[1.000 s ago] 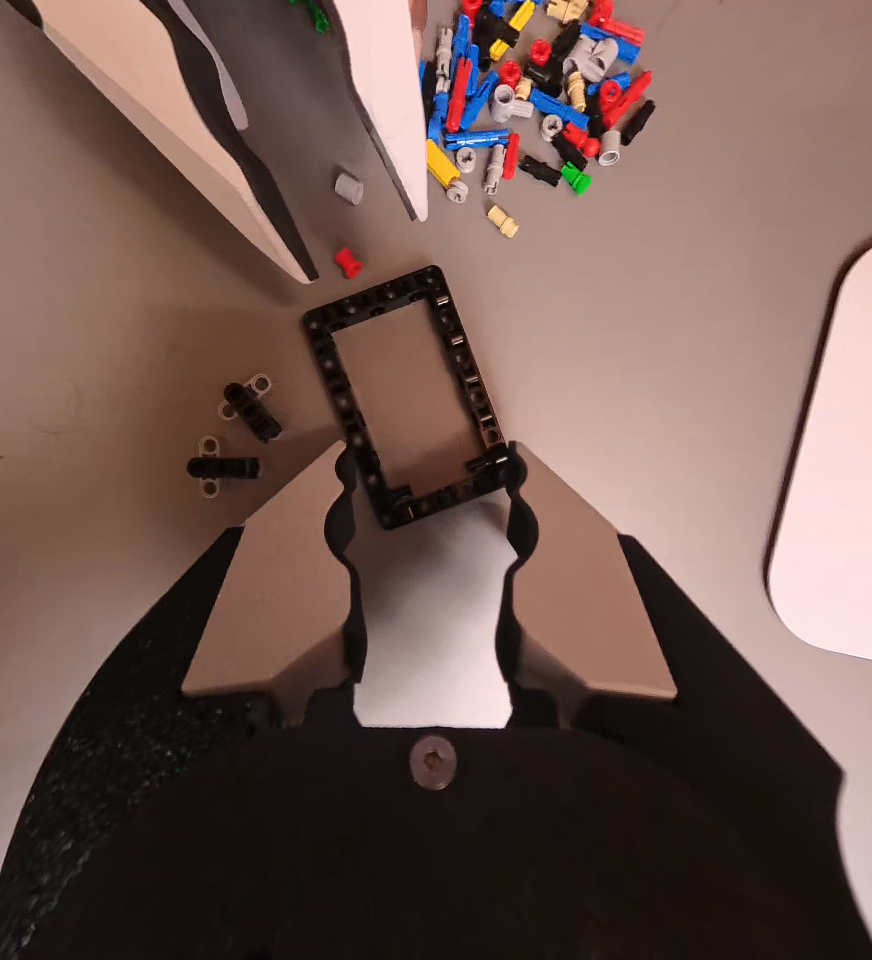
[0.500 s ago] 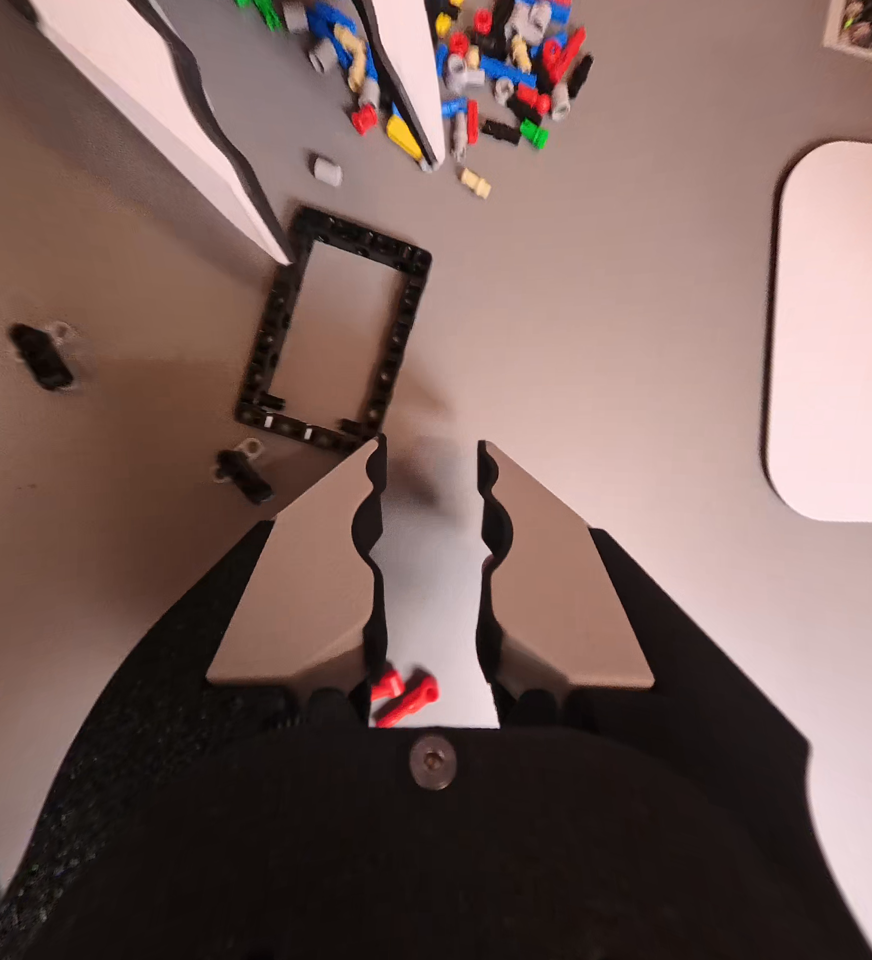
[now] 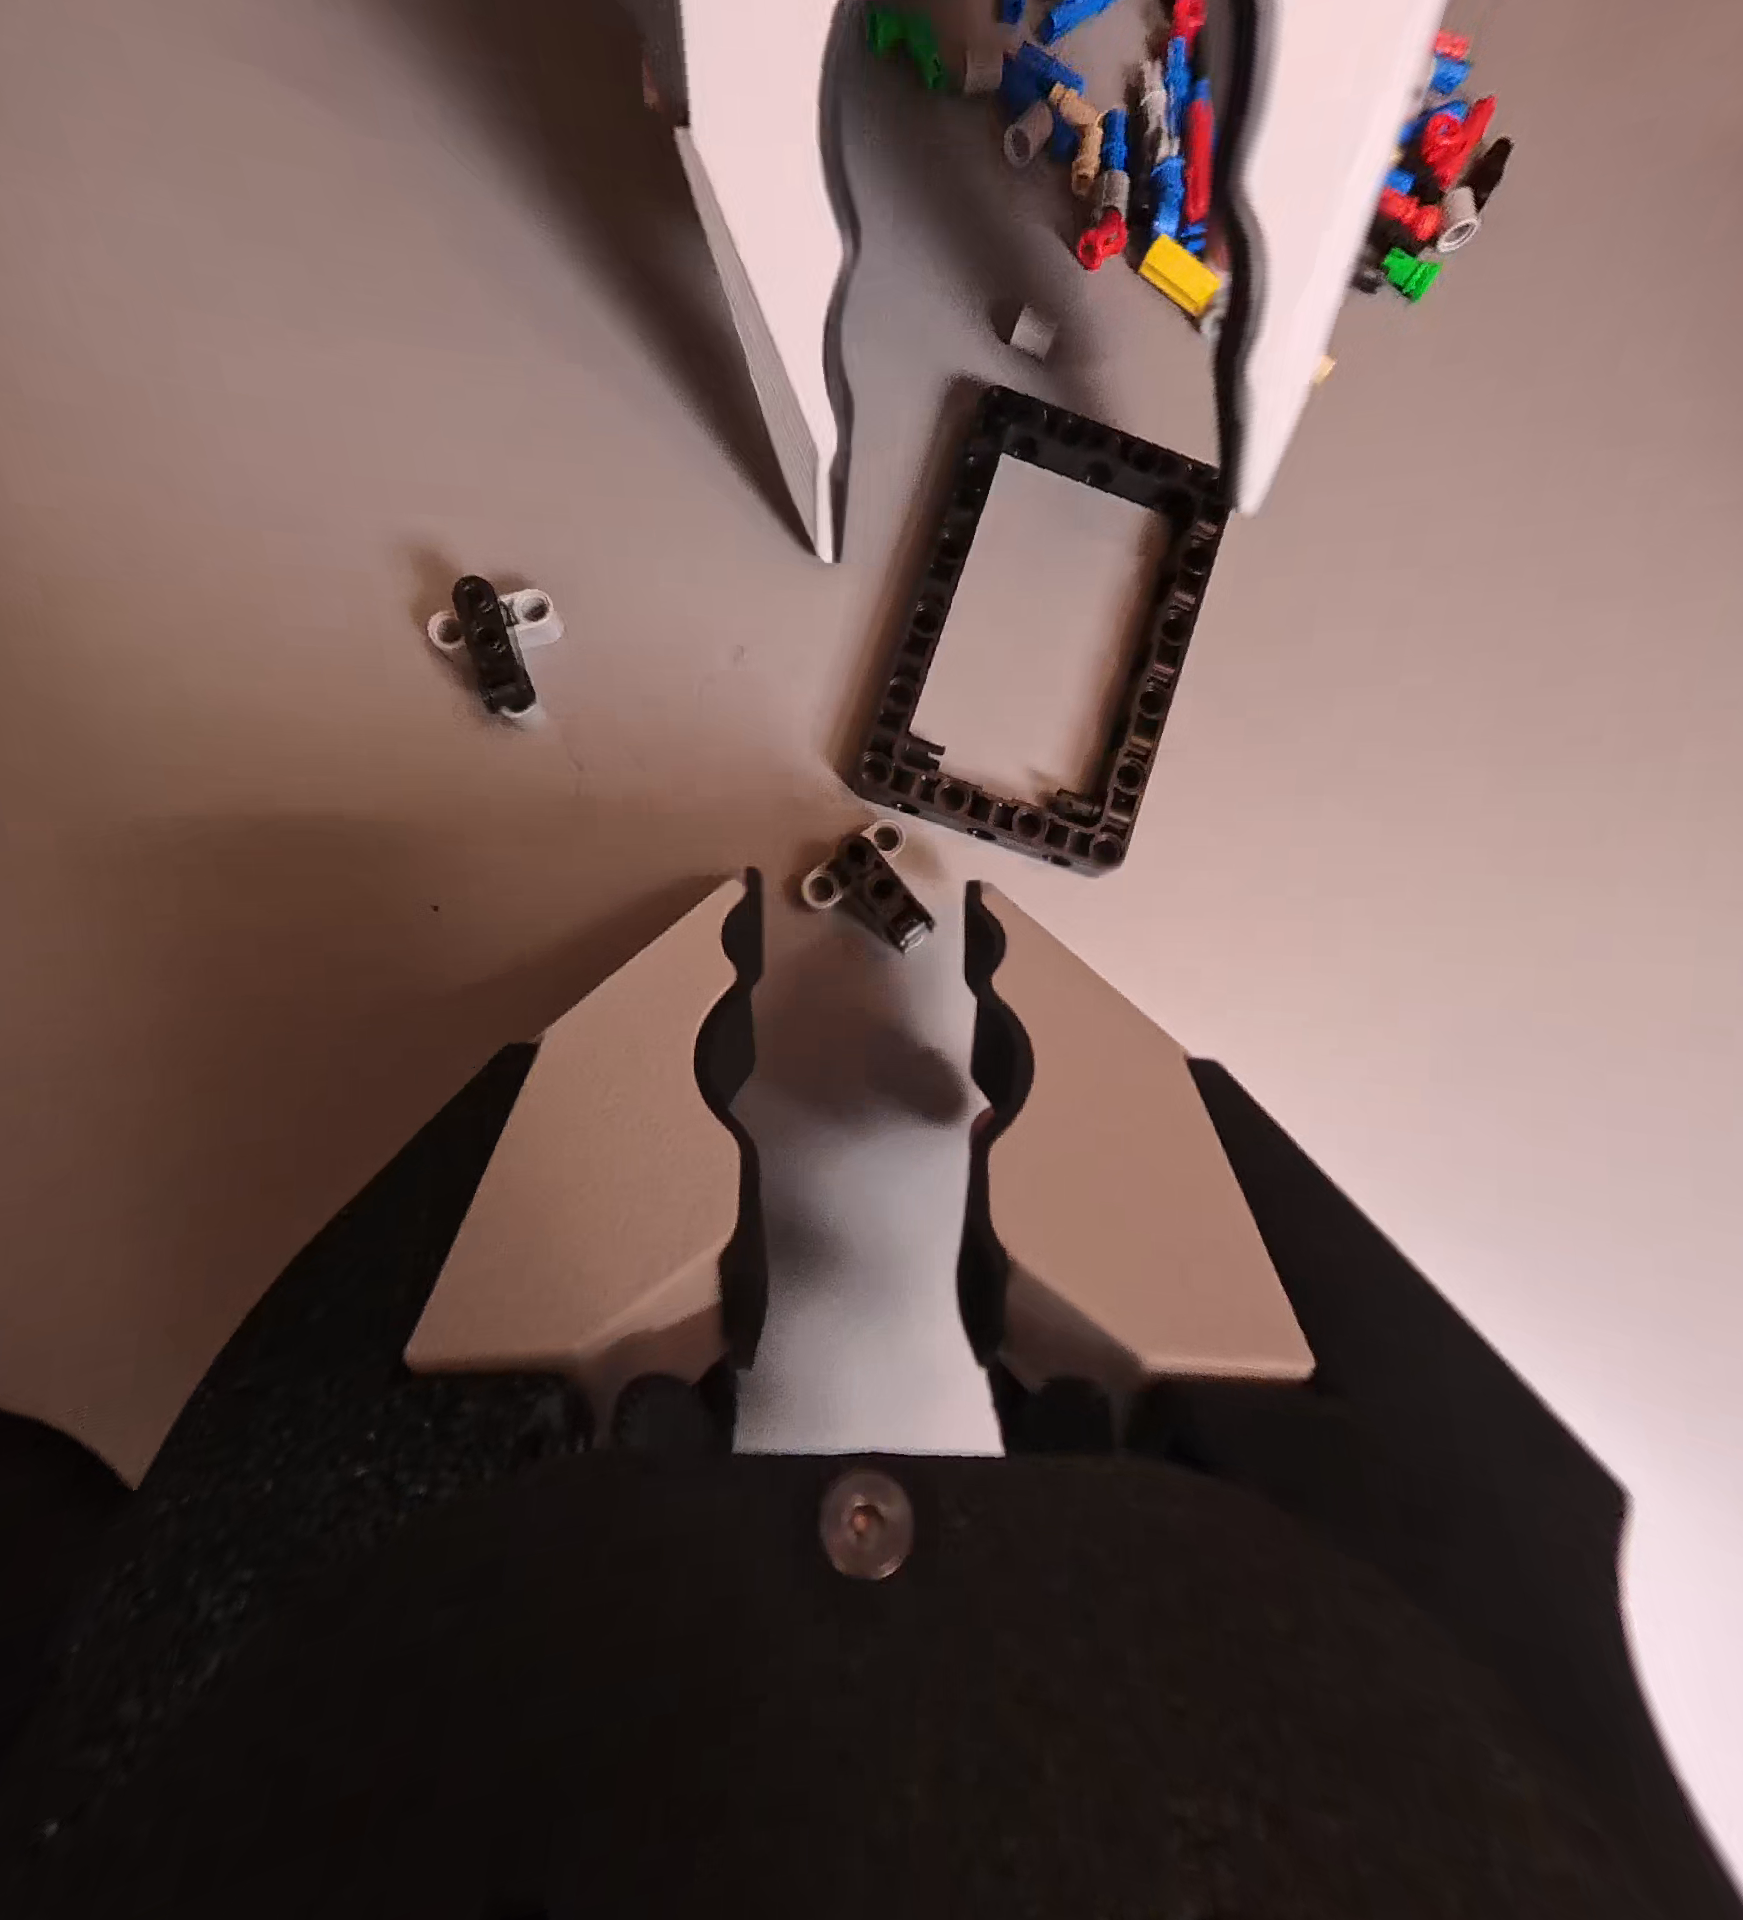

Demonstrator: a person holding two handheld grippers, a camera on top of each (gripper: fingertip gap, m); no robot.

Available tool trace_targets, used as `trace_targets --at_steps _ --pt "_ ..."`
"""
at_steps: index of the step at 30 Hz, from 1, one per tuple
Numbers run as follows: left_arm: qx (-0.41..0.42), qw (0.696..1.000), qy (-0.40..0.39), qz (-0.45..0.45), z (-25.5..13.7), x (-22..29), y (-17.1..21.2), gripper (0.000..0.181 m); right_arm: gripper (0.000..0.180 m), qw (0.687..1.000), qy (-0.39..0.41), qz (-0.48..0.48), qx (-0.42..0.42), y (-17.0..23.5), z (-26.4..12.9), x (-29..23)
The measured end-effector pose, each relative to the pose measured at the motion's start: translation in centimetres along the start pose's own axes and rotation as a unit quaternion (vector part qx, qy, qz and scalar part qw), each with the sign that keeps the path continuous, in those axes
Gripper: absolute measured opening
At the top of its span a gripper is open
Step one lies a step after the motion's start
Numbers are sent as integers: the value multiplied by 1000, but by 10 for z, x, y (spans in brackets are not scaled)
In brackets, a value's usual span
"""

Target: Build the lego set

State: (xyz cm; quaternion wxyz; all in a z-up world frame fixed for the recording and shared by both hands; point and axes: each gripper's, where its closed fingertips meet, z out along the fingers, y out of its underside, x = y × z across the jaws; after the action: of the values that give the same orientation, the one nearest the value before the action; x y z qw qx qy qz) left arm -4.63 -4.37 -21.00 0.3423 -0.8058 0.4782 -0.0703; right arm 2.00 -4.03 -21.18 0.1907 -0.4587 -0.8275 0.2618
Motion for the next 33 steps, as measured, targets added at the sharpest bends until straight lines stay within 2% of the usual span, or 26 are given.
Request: trace_targets --at_steps 2,6,7,8,10,12,13,18,21,23,26,29,30,33 --pt "-14 1000 13 9 3 -6 -4 77 22 1000 -17 -12 -13 0 2 -4" --pt "-47 996 81 -7 9 2 -3 67 21 999 -26 -13 -20 6 -4 -16" --pt "-46 996 81 -6 10 1 -4 56 20 1000 -24 -6 -16 9 -7 -19" --pt "-48 996 78 -8 10 1 -4 56 8 1000 -16 2 -10 13 -11 -20" --pt "-64 996 63 -19 10 3 -5 55 6 1000 10 22 17 16 -20 -20" --pt "-79 996 41 -25 9 8 -6 32 8 997 31 56 51 16 -30 -19" --pt "-86 996 26 -27 9 12 -6 29 8 995 34 68 62 18 -33 -22" --pt "-86 996 0 -39 5 28 -11 45 19 995 61 63 45 33 -37 -28" --pt "-88 996 -15 -17 2 16 -11 58 27 995 59 61 47 29 -36 -29" --pt "-99 995 7 -19 7 8 -7 70 30 996 65 52 35 28 -34 -26" --pt "-94 993 58 -47 16 -4 -6 75 31 996 62 50 32 22 -29 -27" --pt "-100 987 101 -79 18 -4 -5 68 31 996 71 39 22 24 -28 -29" --pt "-105 986 98 -83 17 -5 -4 61 31 996 74 40 21 26 -29 -29" --pt "-122 984 80 -99 15 2 -3 61 31 995 86 48 31 29 -33 -28"
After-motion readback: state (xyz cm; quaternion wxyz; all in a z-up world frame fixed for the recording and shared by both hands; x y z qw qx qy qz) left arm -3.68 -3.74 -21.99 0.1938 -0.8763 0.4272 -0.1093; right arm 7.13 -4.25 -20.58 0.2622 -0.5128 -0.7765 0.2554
